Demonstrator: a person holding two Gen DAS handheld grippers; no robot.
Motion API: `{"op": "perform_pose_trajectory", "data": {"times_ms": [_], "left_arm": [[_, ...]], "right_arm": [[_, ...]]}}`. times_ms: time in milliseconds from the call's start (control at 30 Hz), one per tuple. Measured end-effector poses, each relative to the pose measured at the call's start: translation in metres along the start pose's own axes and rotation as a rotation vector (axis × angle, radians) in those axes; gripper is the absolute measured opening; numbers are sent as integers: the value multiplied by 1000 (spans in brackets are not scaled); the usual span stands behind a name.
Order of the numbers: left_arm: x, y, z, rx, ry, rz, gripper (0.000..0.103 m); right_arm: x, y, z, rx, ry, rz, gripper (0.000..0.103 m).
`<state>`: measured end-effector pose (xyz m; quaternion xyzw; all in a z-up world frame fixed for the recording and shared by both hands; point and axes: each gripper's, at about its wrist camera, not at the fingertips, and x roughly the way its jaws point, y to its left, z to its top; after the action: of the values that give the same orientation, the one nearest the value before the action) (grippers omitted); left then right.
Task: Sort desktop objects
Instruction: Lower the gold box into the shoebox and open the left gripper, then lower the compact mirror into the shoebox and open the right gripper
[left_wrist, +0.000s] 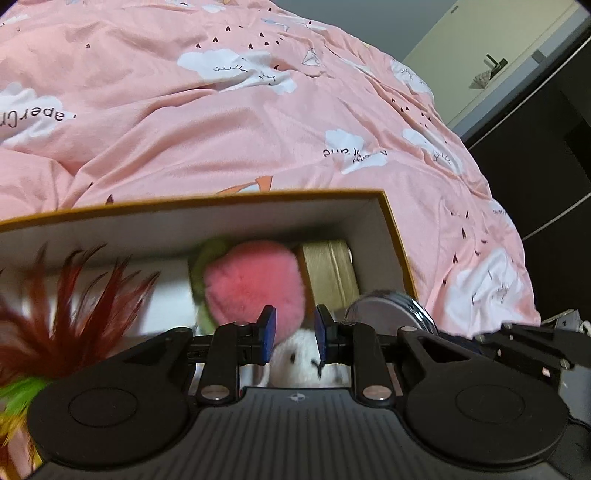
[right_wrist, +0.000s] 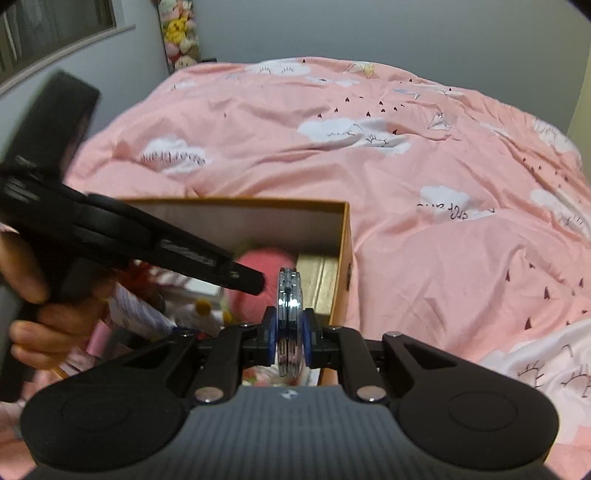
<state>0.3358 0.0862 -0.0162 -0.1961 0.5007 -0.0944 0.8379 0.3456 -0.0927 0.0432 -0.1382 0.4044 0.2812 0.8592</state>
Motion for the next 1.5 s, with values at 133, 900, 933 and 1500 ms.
{"op": "perform_pose_trajectory", "data": {"times_ms": [133,900,933,1500], "left_arm": [[-9,2,-14,2,-4,6,25],[-33,30,-55,-59,-24,22,25],[-33,29,-56,-58,-24,23,25],[-95,-6,-83,126,-250,245,41]], "right_arm": [[8,19,-8,-68,23,-73,14],[42,45,-17,-165,105,-227,15],[42,44,-17,-160,106,-224,15],[-39,34,-20,24,-159,6,34]]}}
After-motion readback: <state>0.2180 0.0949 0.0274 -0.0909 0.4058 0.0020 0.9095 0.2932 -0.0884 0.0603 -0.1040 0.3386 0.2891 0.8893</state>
